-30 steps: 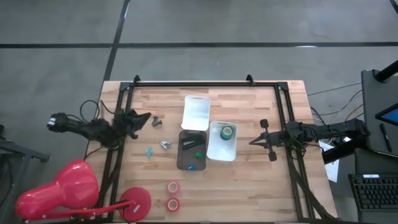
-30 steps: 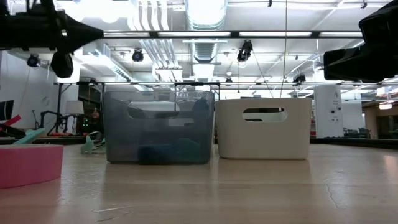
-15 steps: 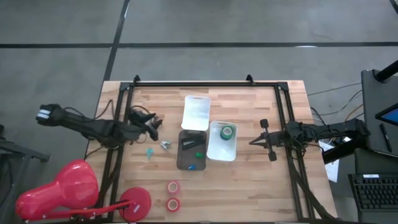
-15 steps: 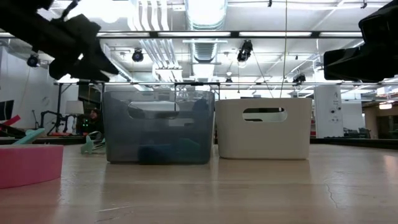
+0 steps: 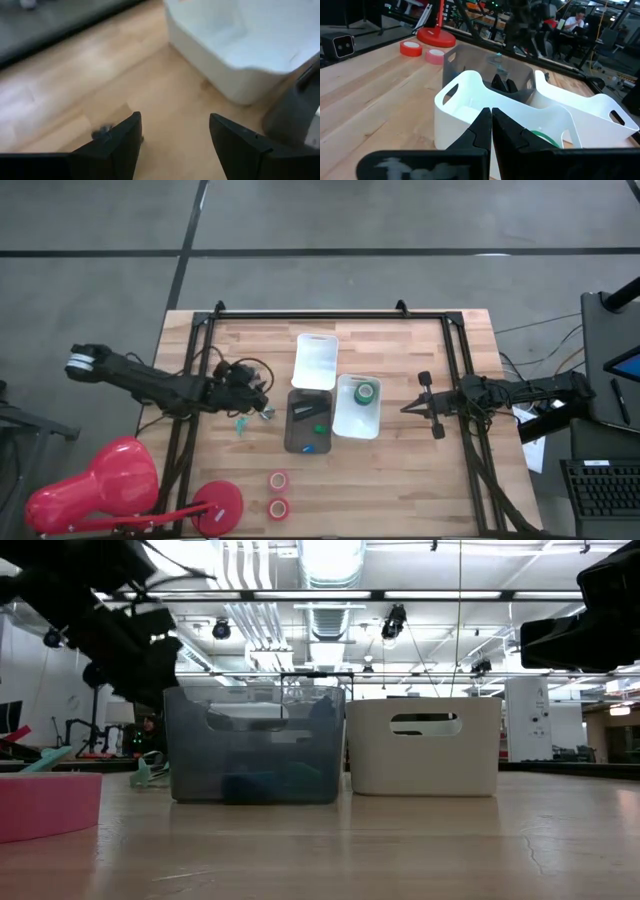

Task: Pick and place Stapler, Stapler remover, tape
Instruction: Put the black staple remover into the top white bin

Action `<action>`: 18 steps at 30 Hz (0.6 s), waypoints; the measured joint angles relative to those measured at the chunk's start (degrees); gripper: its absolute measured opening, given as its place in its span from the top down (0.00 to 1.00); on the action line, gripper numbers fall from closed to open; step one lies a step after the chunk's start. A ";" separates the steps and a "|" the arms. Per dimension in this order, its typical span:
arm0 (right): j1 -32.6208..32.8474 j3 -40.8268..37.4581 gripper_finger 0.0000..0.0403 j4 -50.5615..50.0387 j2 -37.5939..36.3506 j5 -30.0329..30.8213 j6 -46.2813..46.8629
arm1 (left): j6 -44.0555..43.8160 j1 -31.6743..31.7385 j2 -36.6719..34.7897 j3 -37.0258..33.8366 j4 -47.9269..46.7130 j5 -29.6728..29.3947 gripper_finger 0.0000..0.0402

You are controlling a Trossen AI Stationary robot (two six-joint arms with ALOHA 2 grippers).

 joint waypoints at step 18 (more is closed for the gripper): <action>0.01 0.01 0.98 0.00 -0.01 0.05 0.06 | 4.68 9.84 10.07 0.00 -2.28 7.29 0.42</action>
